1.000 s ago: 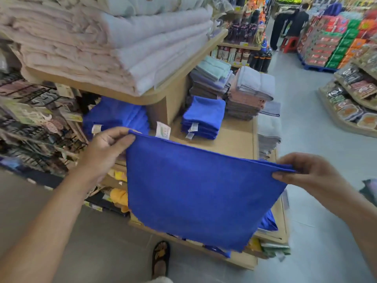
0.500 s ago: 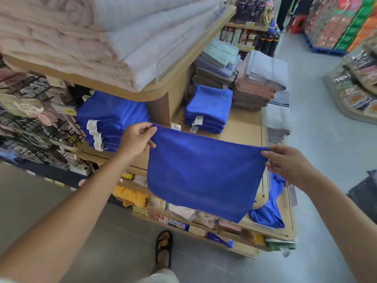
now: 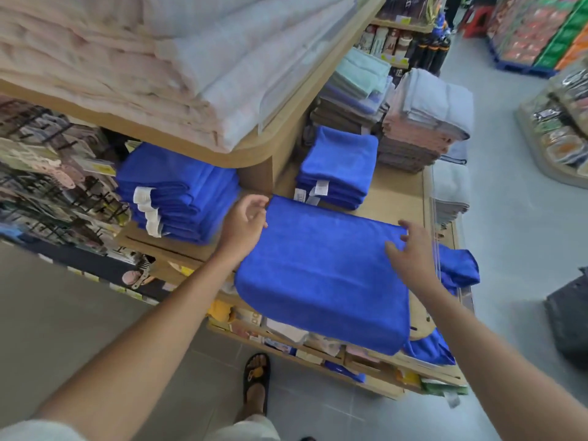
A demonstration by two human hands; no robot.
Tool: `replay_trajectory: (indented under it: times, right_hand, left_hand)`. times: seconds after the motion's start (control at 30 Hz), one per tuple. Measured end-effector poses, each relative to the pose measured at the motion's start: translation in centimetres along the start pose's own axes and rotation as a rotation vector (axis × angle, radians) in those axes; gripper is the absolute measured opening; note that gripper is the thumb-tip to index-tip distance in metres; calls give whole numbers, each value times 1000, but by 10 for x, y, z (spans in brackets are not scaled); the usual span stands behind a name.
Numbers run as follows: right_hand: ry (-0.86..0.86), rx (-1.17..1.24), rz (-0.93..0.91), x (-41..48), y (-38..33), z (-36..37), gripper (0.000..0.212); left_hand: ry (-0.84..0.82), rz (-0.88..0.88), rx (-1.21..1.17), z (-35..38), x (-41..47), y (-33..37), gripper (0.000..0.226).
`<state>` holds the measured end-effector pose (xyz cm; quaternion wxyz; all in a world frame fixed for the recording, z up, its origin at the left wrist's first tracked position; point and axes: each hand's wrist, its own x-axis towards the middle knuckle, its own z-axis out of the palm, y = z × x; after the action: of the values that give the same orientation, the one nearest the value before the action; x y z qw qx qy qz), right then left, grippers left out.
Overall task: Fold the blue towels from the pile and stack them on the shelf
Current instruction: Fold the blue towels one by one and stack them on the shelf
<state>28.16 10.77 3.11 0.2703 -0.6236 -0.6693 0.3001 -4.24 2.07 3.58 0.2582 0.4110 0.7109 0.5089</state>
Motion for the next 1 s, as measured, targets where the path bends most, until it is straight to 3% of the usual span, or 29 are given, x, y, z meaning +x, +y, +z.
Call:
replay_trajectory:
  times: [0.07,0.17,0.27,0.4,0.5,0.57,0.73,0.87,1.0]
  right_hand:
    - [-43,-88,-179,-43,14,20,50]
    - [-109,-408,-346,-85,27,41,55]
    - [-88,-582,-359,-95,29,48,59]
    - [-49,-639,-381,-97,27,51,66]
    - [-34,-652,-389,-98,28,51,66]
    - [-30,-656,-383,-99,27,51,65]
    - [-26,-658,-382,-100,24,51,65]
    - [-28,-666,-370,-100,24,51,65]
    - [-26,-667,-373,-99,26,52,65]
  left_hand:
    - [75,49,15,-17,-45,-14,22]
    - [194,-78,-49,-30,-109,-43,20]
    - [283,-244,-78,-27,-140,-70,22]
    - [193,-447,-297,-18,-147,-80,9]
    - [260,-532,-348,-16,-148,-83,22]
    - [196,-565,-415,-19,-149,-85,26]
    - [-8,-538,-462,-28,-153,-91,28]
    - [-9,-456,-390,-36,-147,-89,7]
    - [42,-340,-264,-42,-144,-82,8]
